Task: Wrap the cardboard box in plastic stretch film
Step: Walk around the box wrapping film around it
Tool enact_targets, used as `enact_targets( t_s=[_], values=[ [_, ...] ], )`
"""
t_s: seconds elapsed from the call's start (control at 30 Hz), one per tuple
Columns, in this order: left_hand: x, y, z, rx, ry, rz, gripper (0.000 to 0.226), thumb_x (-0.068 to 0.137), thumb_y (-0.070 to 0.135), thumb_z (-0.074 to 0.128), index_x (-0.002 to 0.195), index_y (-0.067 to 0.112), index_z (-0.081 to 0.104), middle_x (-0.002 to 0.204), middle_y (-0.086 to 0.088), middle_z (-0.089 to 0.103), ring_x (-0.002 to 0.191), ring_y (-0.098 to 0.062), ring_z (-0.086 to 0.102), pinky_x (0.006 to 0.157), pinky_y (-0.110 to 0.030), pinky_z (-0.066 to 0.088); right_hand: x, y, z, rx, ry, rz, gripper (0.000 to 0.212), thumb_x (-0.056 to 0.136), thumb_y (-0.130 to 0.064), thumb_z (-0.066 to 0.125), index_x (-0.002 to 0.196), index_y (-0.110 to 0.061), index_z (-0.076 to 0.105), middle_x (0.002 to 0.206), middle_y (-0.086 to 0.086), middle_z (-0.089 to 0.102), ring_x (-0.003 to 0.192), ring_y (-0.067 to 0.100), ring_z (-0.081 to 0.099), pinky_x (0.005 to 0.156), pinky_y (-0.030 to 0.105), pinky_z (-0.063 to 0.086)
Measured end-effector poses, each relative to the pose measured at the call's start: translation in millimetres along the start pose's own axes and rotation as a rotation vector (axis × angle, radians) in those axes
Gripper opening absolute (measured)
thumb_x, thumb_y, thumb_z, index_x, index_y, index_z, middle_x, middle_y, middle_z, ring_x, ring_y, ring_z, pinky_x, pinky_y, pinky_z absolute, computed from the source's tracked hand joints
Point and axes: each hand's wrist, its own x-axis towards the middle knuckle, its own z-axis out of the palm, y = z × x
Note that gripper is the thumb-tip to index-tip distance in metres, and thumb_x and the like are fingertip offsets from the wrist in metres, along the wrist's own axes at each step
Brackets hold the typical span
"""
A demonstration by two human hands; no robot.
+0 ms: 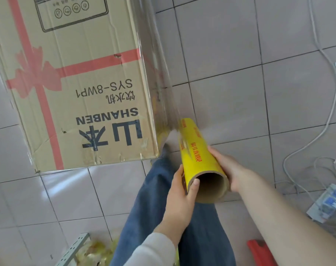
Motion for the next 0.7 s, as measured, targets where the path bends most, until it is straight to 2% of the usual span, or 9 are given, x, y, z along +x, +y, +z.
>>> enact_targets(
  t_s=[0.07,0.13,0.2,0.27,0.33,0.4,0.53,0.6,0.7],
  values=[
    [-8.4,-8.8,2.3,0.026,-0.067,-0.04,0.063,0.087,0.045,0.051,0.142,0.027,0.028,0.137,0.013,0.042,0.131,-0.006,0.038,0.099,-0.016,0.031,-1.2,10.1,4.2,0.005,-0.006,-0.015,0.056,0.091,-0.054,0.048,0.137,-0.021,0.047,0.107,0.013,0.065,0.086,0.028,0.062,0.074,0.035,0.051],
    [-8.8,-10.1,-7.0,0.164,-0.192,-0.068,0.078,0.078,0.061,0.048,0.145,0.027,0.024,0.153,0.007,0.024,0.143,-0.011,0.019,0.111,-0.026,0.022,-4.1,14.2,6.3,-0.063,0.027,-0.054,0.055,0.095,-0.05,0.043,0.143,-0.024,0.038,0.118,0.012,0.061,0.092,0.027,0.06,0.083,0.037,0.049],
    [-2.4,-5.6,-19.1,0.245,-0.256,-0.075,0.097,0.068,0.07,0.045,0.148,0.027,0.012,0.158,0.006,0.004,0.145,-0.011,0.007,0.115,-0.029,0.015,-3.5,15.6,9.5,-0.125,0.06,-0.057,0.051,0.099,-0.044,0.04,0.143,-0.019,0.037,0.12,0.014,0.059,0.086,0.025,0.058,0.076,0.034,0.048],
    [8.7,0.8,-26.9,0.287,-0.31,-0.035,0.096,0.073,0.066,0.049,0.149,0.027,0.004,0.158,0.008,0.002,0.145,-0.011,0.008,0.116,-0.03,0.014,3.5,20.0,14.0,-0.194,0.088,-0.056,0.053,0.1,-0.04,0.039,0.147,-0.015,0.033,0.132,0.017,0.055,0.096,0.029,0.059,0.076,0.033,0.047],
    [18.2,1.2,-30.0,0.4,-0.406,0.023,0.09,0.08,0.061,0.051,0.149,0.027,0.005,0.158,0.006,0.008,0.144,-0.014,0.016,0.114,-0.031,0.018,10.6,29.2,19.6,-0.27,0.108,-0.066,0.058,0.1,-0.041,0.038,0.15,-0.014,0.027,0.141,0.015,0.049,0.118,0.032,0.055,0.092,0.035,0.045],
    [25.5,-4.0,-33.5,0.486,-0.449,0.045,0.087,0.08,0.062,0.051,0.148,0.027,0.01,0.156,0.003,0.02,0.138,-0.017,0.029,0.111,-0.032,0.027,15.7,39.7,24.2,-0.221,0.094,-0.048,0.061,0.099,-0.047,0.037,0.152,-0.018,0.024,0.143,0.014,0.047,0.121,0.032,0.053,0.099,0.036,0.043],
    [30.6,-17.3,-42.0,0.552,-0.417,0.109,0.085,0.078,0.065,0.05,0.146,0.027,0.018,0.15,0.001,0.031,0.132,-0.018,0.038,0.11,-0.037,0.034,19.6,57.9,25.5,-0.014,0.075,0.017,0.063,0.097,-0.052,0.037,0.152,-0.023,0.024,0.139,0.014,0.05,0.103,0.029,0.055,0.086,0.036,0.046],
    [31.3,-25.6,-45.5,0.551,-0.411,0.098,0.086,0.076,0.068,0.048,0.146,0.026,0.02,0.148,0.002,0.034,0.131,-0.018,0.04,0.109,-0.039,0.036,18.0,70.5,25.3,0.102,0.081,0.039,0.064,0.093,-0.055,0.044,0.146,-0.021,0.037,0.124,0.016,0.06,0.091,0.028,0.059,0.076,0.034,0.05],
    [27.0,-35.3,-46.8,0.538,-0.444,0.09,0.089,0.074,0.073,0.047,0.145,0.027,0.02,0.147,0.004,0.036,0.129,-0.017,0.043,0.108,-0.039,0.038,15.3,88.2,28.9,0.305,0.018,0.065,0.053,0.088,-0.056,0.051,0.12,-0.014,0.061,0.095,0.018,0.07,0.088,0.034,0.063,0.074,0.037,0.051]
  ],
)
